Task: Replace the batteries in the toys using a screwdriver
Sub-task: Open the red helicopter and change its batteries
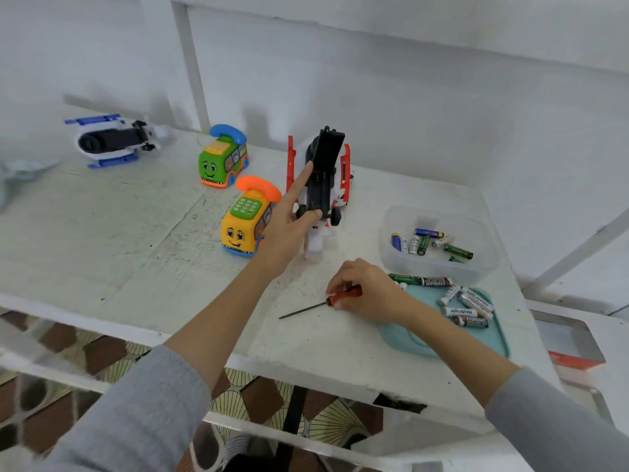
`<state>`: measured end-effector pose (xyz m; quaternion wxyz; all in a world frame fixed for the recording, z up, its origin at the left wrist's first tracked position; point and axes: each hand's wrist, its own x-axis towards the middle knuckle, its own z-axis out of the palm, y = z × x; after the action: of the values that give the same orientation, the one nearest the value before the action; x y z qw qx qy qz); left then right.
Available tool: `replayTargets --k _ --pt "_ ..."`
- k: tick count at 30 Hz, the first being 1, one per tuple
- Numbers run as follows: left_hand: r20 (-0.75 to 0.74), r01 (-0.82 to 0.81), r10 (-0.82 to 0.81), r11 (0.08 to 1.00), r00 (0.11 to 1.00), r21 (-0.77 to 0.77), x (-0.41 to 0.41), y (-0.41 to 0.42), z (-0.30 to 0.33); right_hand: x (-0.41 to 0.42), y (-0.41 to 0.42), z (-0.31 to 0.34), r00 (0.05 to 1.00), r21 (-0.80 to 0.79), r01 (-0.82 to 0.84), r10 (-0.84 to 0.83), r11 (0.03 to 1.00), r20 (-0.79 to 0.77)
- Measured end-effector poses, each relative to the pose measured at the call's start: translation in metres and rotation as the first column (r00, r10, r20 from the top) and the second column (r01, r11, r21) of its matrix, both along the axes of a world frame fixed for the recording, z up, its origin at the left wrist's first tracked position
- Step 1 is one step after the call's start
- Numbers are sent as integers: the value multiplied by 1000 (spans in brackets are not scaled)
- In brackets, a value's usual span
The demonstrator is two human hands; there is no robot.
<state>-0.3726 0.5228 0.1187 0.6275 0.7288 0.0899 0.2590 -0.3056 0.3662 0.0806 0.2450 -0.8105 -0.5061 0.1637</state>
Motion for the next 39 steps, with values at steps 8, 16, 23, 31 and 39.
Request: replayTargets --k 8,16,23,31,39 --pt "-2 -1 1 1000 1000 1 1 2 -7 14 -21 20 999 38 53 -53 998 2" --pt "43 -5 5 1000 999 -1 1 -3 -9 37 -74 26 966 1 221 -219 975 135" --pt "53 -11 10 1000 999 17 1 -4 -11 28 -80 16 963 -103 265 -257 959 81" --pt "66 -27 27 1000 997 -6 -1 -5 -11 25 -84 19 947 -52 315 -317 948 -50" --pt "70 -69 70 997 995 -16 -4 -10 -9 28 -75 54 957 44 289 -288 956 -31"
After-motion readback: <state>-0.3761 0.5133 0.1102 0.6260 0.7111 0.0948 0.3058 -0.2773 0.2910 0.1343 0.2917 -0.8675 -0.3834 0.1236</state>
